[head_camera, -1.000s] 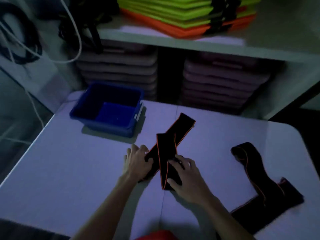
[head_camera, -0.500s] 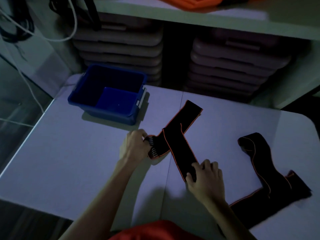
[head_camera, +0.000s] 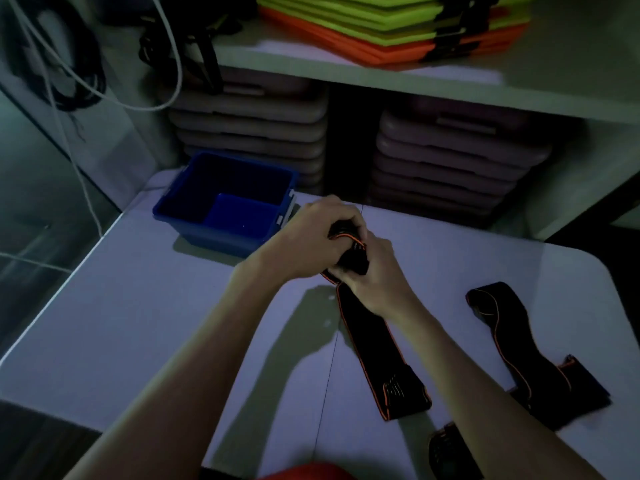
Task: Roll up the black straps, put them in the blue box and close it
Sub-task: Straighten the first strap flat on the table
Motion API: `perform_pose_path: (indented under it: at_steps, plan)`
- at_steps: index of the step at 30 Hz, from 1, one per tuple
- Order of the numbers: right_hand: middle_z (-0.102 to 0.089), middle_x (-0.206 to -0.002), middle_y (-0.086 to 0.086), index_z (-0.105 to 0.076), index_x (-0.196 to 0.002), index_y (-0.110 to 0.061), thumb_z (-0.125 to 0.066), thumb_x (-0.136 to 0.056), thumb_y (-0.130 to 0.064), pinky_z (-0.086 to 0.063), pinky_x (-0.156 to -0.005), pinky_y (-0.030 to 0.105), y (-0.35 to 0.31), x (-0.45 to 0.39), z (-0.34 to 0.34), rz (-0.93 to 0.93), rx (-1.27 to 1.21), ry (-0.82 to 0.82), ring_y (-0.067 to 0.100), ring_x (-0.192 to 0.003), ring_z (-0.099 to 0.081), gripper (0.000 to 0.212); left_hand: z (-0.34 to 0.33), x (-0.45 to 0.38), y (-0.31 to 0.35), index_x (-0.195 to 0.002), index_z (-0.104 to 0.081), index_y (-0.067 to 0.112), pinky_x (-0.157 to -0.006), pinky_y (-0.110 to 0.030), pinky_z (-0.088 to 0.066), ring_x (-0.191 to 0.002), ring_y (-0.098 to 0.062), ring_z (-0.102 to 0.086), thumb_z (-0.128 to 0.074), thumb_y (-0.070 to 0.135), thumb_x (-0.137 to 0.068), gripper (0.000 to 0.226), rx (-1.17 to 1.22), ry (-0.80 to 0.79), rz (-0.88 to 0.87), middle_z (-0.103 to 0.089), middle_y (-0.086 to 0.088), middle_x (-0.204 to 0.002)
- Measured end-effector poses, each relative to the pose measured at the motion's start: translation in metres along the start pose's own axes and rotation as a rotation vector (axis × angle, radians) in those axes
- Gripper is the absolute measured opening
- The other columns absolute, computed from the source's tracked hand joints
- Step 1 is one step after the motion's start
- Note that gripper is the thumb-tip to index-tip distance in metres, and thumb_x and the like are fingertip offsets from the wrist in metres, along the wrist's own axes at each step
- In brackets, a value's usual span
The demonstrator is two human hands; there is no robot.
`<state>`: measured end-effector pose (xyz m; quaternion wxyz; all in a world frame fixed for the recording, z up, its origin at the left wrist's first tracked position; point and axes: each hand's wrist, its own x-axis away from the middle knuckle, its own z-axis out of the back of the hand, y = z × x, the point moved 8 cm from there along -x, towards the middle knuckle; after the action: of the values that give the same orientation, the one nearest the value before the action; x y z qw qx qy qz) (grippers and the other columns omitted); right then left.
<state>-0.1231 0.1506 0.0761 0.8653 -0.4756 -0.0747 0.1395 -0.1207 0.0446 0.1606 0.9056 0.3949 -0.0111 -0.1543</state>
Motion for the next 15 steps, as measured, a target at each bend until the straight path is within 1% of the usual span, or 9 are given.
perform_pose_path:
  at_steps: [2,3,4,5,7,9,11,13,15]
  plan:
    - [-0.068,-0.073,-0.017,-0.067,-0.088,-0.029,-0.069,-0.091,-0.027,-0.043,-0.065,0.013,-0.020,-0.004,0.015,0.017,-0.037,0.073,-0.009,-0.071,-0.062,0.004,0.017,0.005,0.001,-0.109,-0.064,0.027,-0.091,-0.027,-0.049,-0.101,-0.012,-0.058,-0.064,0.012,-0.081,0.031,0.052,0.128,-0.032,-0.056,0.000,-0.111]
    - [-0.065,-0.061,-0.019,-0.064,-0.075,-0.029,-0.066,-0.093,-0.023,-0.039,-0.057,0.011,-0.029,-0.002,0.025,0.016,-0.063,0.134,-0.008,-0.059,-0.059,0.019,0.022,0.011,-0.005,-0.119,-0.058,0.028,-0.094,-0.032,-0.049,-0.107,-0.016,-0.058,-0.067,0.018,-0.081,0.040,0.150,0.184,-0.035,-0.055,-0.001,-0.116]
    - [-0.063,-0.055,-0.020,-0.062,-0.068,-0.030,-0.066,-0.094,-0.022,-0.039,-0.053,0.011,-0.035,-0.001,0.032,0.022,-0.127,0.187,-0.007,-0.054,-0.058,0.027,0.024,0.019,-0.013,-0.127,-0.051,0.028,-0.096,-0.037,-0.049,-0.111,-0.020,-0.057,-0.070,0.022,-0.081,0.050,0.288,0.229,-0.031,-0.054,-0.002,-0.120]
    - [-0.064,-0.056,-0.018,-0.063,-0.068,-0.028,-0.066,-0.094,-0.024,-0.045,-0.052,0.015,-0.042,0.000,0.040,0.021,-0.179,0.233,-0.004,-0.055,-0.061,0.027,0.021,0.027,-0.024,-0.131,-0.046,0.029,-0.096,-0.041,-0.049,-0.114,-0.024,-0.057,-0.074,0.025,-0.079,0.059,0.416,0.256,-0.008,-0.055,-0.003,-0.122]
    - [-0.071,-0.068,-0.007,-0.071,-0.077,-0.017,-0.066,-0.094,-0.029,-0.057,-0.055,0.029,-0.059,0.003,0.050,0.025,-0.293,0.286,0.007,-0.066,-0.070,0.021,0.005,0.041,-0.048,-0.131,-0.046,0.032,-0.097,-0.044,-0.048,-0.115,-0.024,-0.058,-0.079,0.028,-0.075,0.065,0.482,0.257,0.084,-0.059,-0.001,-0.123]
    - [-0.074,-0.078,0.005,-0.072,-0.085,-0.010,-0.065,-0.096,-0.026,-0.060,-0.057,0.032,-0.072,0.004,0.052,-0.011,-0.433,0.274,0.014,-0.073,-0.074,0.020,-0.013,0.049,-0.065,-0.122,-0.056,0.029,-0.094,-0.040,-0.051,-0.109,-0.015,-0.064,-0.080,0.026,-0.074,0.053,0.453,0.245,0.160,-0.067,0.003,-0.114]
    - [-0.074,-0.088,0.015,-0.072,-0.092,-0.005,-0.063,-0.097,-0.022,-0.062,-0.059,0.036,-0.086,0.006,0.054,-0.001,-0.550,0.239,0.023,-0.081,-0.075,0.019,-0.021,0.055,-0.075,-0.106,-0.066,0.023,-0.082,-0.033,-0.055,-0.092,-0.006,-0.070,-0.078,0.017,-0.078,0.031,0.473,0.296,0.242,-0.073,0.005,-0.097]
    - [-0.071,-0.092,0.021,-0.070,-0.097,-0.004,-0.062,-0.098,-0.020,-0.061,-0.059,0.037,-0.094,0.007,0.058,0.011,-0.638,0.234,0.027,-0.083,-0.073,0.018,-0.019,0.062,-0.089,-0.094,-0.071,0.013,-0.074,-0.039,-0.057,-0.081,-0.014,-0.072,-0.076,0.017,-0.079,0.016,0.449,0.370,0.326,-0.075,-0.002,-0.085]
    - [-0.069,-0.089,0.017,-0.070,-0.095,-0.007,-0.061,-0.098,-0.019,-0.060,-0.057,0.037,-0.089,0.006,0.061,-0.027,-0.697,0.257,0.028,-0.079,-0.071,0.016,-0.014,0.073,-0.101,-0.091,-0.072,0.007,-0.072,-0.044,-0.056,-0.078,-0.025,-0.072,-0.075,0.023,-0.079,0.020,0.411,0.386,0.387,-0.075,-0.010,-0.082]
